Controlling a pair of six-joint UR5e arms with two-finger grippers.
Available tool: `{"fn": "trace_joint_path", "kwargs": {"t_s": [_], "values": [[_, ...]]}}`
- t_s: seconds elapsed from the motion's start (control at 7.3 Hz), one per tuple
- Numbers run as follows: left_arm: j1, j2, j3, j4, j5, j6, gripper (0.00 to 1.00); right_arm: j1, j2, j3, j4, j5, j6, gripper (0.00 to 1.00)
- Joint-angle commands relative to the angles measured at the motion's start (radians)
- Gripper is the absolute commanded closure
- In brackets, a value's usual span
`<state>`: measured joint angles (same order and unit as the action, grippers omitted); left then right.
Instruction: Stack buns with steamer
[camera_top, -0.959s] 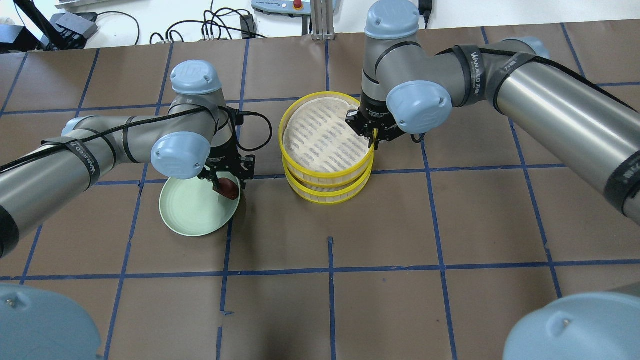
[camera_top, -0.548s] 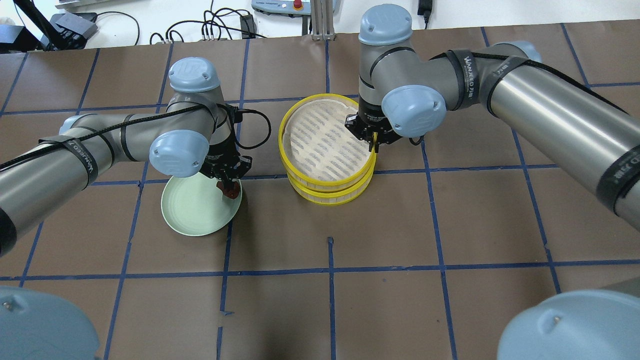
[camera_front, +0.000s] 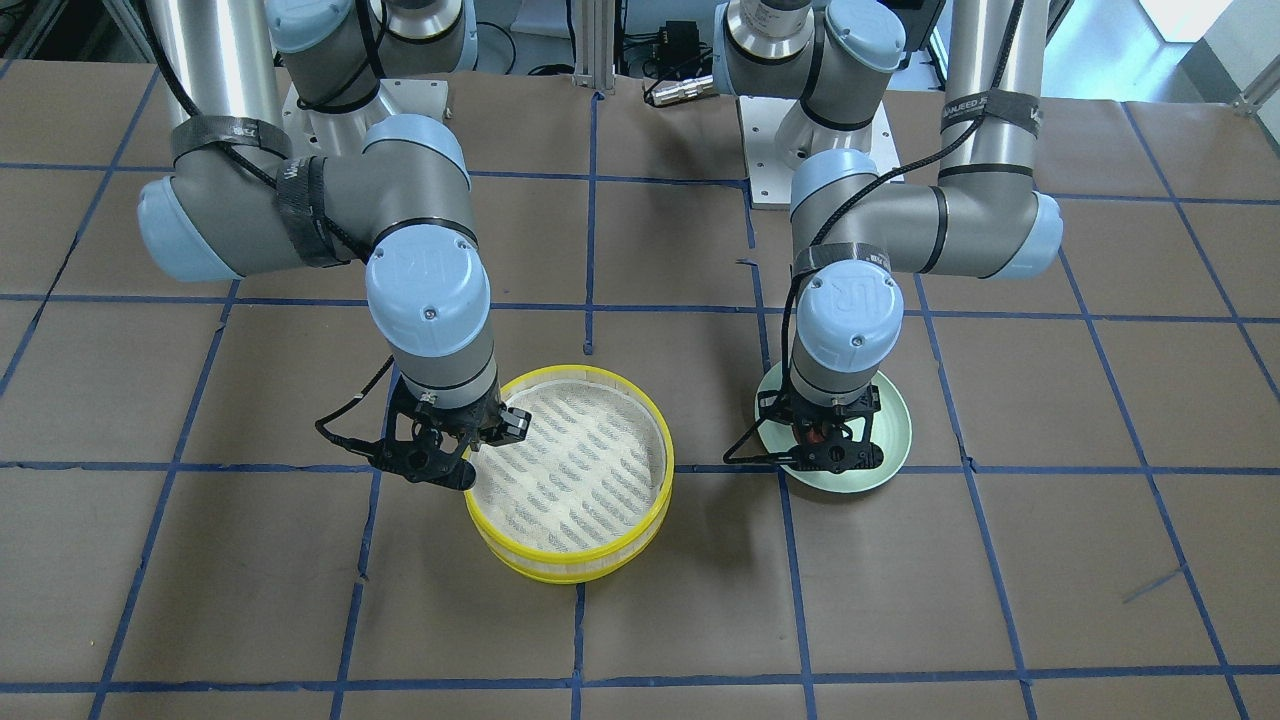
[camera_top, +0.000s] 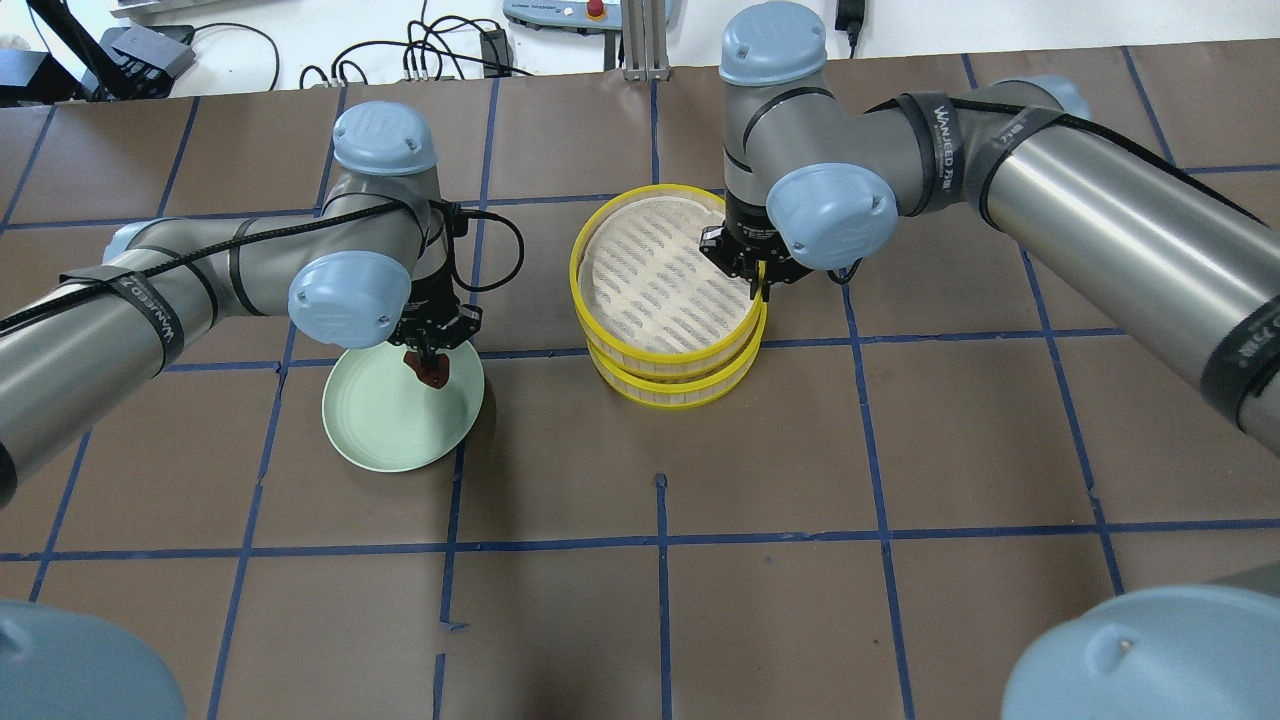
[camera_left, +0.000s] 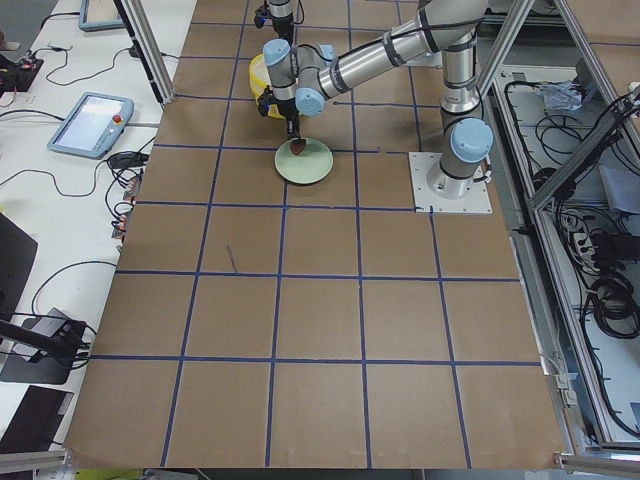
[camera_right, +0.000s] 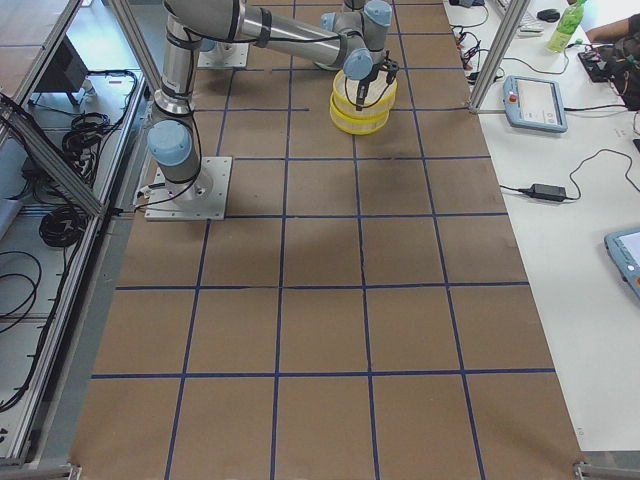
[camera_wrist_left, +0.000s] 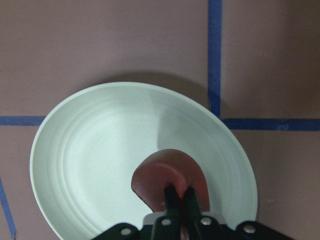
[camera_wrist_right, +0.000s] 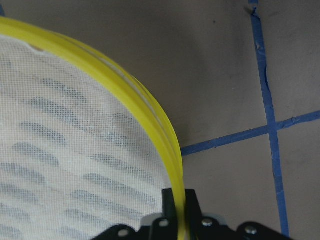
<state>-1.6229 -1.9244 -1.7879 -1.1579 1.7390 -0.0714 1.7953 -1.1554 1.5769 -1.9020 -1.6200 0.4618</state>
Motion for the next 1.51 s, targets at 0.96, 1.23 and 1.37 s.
{"fn": "trace_joint_path", "kwargs": {"t_s": [0.96, 1.23, 1.37], "values": [[0.081, -0.037, 0.231, -0.2, -1.07, -1.02, 0.99, -0.008, -0.02, 0.008, 0.05, -0.003, -0.002, 0.89], [0.1, -0.057, 0.229, -0.192, -1.21, -1.087, 0.99, -0.008, -0.02, 0.009, 0.044, -0.017, -0.005, 0.74], [0.1, -0.061, 0.229, -0.192, -1.211, -1.084, 0.99, -0.01, -0.02, 0.009, 0.044, -0.018, -0.023, 0.62]]}}
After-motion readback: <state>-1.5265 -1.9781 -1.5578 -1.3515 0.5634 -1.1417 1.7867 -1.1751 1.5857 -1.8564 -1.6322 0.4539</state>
